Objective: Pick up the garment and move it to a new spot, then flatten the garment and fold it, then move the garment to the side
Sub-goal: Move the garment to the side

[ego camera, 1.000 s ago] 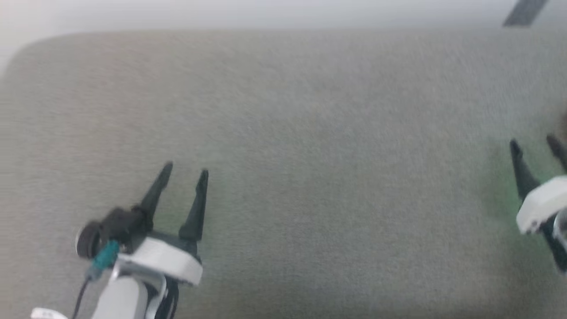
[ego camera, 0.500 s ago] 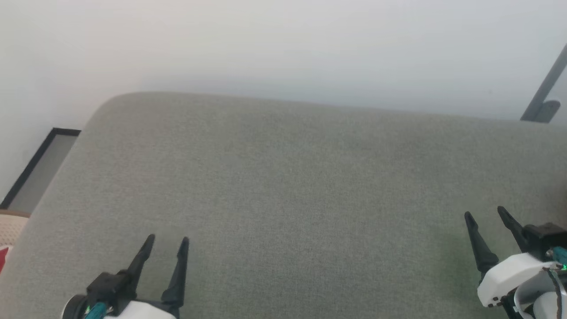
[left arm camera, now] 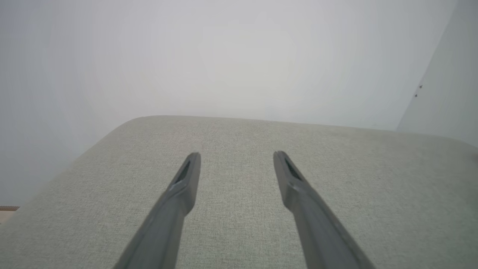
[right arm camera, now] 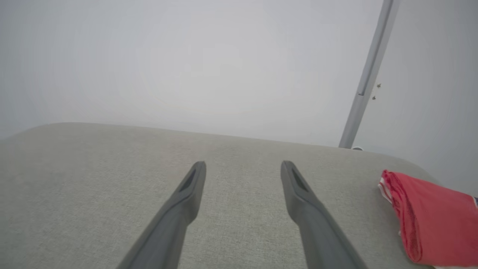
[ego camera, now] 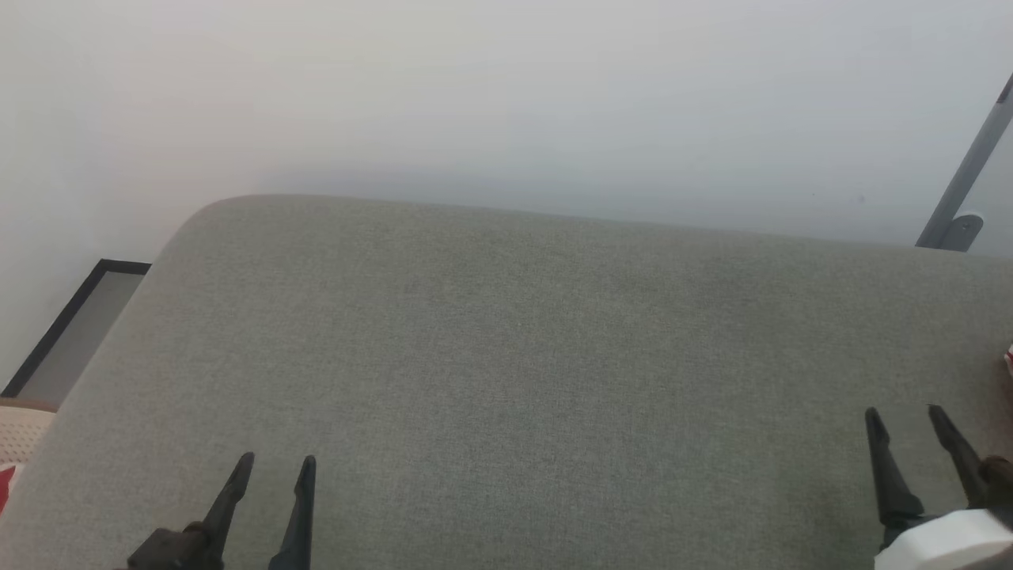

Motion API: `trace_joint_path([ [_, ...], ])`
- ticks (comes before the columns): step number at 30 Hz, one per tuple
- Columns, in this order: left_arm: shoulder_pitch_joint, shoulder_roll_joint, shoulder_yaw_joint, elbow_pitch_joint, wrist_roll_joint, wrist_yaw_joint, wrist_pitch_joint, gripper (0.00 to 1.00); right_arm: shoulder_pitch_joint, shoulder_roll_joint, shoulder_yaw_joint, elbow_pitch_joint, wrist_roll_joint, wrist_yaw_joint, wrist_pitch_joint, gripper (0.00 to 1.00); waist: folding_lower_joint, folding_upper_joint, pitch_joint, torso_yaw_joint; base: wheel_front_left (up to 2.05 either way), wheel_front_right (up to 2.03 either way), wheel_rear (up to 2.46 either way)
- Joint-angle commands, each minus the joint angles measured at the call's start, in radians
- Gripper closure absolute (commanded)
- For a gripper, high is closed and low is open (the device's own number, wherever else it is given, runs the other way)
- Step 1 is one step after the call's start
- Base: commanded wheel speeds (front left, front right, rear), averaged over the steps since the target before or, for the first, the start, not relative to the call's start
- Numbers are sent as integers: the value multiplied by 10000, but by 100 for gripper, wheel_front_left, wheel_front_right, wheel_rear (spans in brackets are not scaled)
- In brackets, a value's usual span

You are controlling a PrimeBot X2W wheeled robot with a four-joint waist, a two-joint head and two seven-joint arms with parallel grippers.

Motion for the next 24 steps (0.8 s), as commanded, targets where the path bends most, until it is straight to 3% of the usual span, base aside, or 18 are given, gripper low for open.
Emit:
trace_joint_path([
  [1,190,3,56,-142,14,-16,-43,0,195,97,-100,-303,-118,-21,91,0,0,-1,-24,-17,0,0,0],
  [11,739,16,226,-877,213,-16,-43,0,1187,714,-671,-2027,-83,-21,633,0,0,-1,-114,-144,0,0,0],
  [24,962,-150,487,-1656,384,-16,-43,0,1845,1118,-749,-2917,-161,-19,771,0,0,-1,-162,-164,0,0,0],
])
